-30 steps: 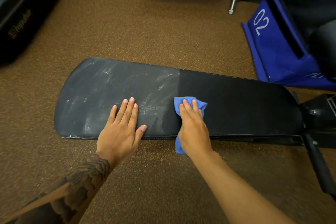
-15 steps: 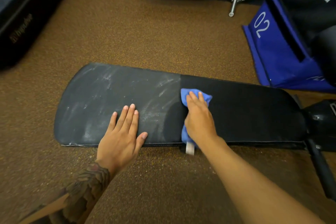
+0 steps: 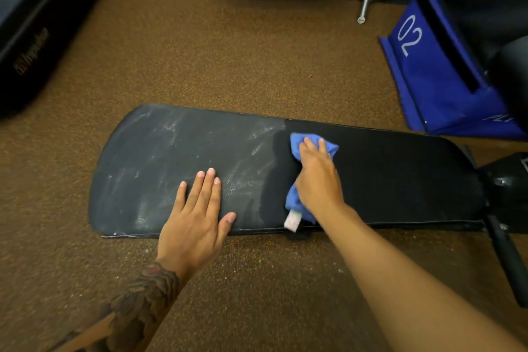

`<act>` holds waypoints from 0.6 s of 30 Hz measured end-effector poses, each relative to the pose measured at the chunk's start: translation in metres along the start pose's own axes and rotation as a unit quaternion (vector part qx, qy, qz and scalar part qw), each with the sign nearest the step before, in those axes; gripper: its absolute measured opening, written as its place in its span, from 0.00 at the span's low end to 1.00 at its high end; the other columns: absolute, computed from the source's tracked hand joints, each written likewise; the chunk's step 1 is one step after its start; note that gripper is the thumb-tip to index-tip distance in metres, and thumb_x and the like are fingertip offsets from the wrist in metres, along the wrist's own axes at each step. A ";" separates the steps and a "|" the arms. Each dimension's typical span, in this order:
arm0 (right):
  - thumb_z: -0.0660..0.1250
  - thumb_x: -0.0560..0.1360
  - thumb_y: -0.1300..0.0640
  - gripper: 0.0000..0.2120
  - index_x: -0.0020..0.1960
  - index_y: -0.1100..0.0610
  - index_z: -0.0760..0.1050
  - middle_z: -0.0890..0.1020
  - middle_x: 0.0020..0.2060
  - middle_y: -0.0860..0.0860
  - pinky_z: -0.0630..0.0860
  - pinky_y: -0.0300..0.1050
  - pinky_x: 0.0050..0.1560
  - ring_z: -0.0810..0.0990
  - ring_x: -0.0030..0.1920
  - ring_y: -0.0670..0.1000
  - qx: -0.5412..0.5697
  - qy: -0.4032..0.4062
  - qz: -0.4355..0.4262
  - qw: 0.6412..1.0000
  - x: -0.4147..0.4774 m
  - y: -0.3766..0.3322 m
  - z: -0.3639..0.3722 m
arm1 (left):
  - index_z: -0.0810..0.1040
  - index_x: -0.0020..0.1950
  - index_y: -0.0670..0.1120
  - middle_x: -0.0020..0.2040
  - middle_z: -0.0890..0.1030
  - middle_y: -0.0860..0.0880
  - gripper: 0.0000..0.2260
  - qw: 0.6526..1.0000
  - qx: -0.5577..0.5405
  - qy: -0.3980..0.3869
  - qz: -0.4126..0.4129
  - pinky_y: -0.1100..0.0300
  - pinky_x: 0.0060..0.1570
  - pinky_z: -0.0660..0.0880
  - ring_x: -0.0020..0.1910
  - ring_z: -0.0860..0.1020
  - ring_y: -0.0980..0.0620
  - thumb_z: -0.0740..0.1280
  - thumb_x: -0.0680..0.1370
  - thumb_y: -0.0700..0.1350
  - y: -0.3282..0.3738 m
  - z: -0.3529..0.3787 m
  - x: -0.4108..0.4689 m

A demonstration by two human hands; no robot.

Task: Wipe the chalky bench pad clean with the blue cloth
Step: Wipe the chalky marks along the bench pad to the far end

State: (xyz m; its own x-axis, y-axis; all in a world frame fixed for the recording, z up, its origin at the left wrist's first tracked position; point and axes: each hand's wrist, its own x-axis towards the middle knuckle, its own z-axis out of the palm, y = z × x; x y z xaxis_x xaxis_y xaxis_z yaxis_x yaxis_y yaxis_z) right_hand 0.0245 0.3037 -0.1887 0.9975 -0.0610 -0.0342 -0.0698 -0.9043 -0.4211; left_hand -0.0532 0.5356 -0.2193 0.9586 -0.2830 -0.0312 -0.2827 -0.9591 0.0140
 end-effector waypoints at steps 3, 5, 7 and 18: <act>0.56 0.72 0.71 0.26 0.69 0.62 0.64 0.60 0.74 0.54 0.60 0.52 0.69 0.51 0.74 0.57 0.000 0.004 0.021 1.000 0.043 -0.024 0.003 | 0.57 0.76 0.38 0.77 0.57 0.40 0.31 1.000 0.003 0.005 -0.001 0.43 0.73 0.51 0.77 0.53 0.43 0.42 0.83 0.59 0.000 0.001 0.001; 0.57 0.72 0.71 0.26 0.70 0.62 0.63 0.59 0.74 0.53 0.57 0.53 0.71 0.50 0.75 0.57 0.000 -0.007 -0.005 1.000 0.051 -0.041 0.010 | 0.59 0.76 0.38 0.77 0.58 0.40 0.31 1.000 0.002 0.006 -0.002 0.43 0.74 0.52 0.77 0.54 0.43 0.44 0.82 0.58 0.001 0.002 0.002; 0.57 0.72 0.72 0.29 0.71 0.61 0.61 0.58 0.75 0.52 0.55 0.51 0.72 0.49 0.75 0.56 -0.004 -0.026 -0.058 0.998 0.037 -0.049 0.019 | 0.59 0.76 0.37 0.77 0.58 0.40 0.31 1.000 0.002 0.004 -0.001 0.42 0.73 0.53 0.77 0.54 0.43 0.44 0.82 0.58 0.000 0.002 0.002; 0.55 0.72 0.73 0.24 0.66 0.62 0.67 0.66 0.69 0.59 0.64 0.49 0.63 0.61 0.71 0.59 0.019 -0.006 -0.013 1.000 0.056 -0.020 0.003 | 0.61 0.75 0.37 0.76 0.60 0.39 0.30 1.000 -0.006 0.009 0.003 0.42 0.72 0.54 0.76 0.56 0.42 0.45 0.82 0.58 0.000 0.002 0.002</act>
State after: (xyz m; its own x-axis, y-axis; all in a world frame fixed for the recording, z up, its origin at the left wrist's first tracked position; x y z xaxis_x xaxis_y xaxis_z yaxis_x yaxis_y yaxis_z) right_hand 0.0820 0.3191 -0.1851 0.9989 -0.0325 -0.0343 -0.0446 -0.8887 -0.4563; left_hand -0.0514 0.5354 -0.2213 0.9573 -0.2889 -0.0131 -0.2885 -0.9571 0.0256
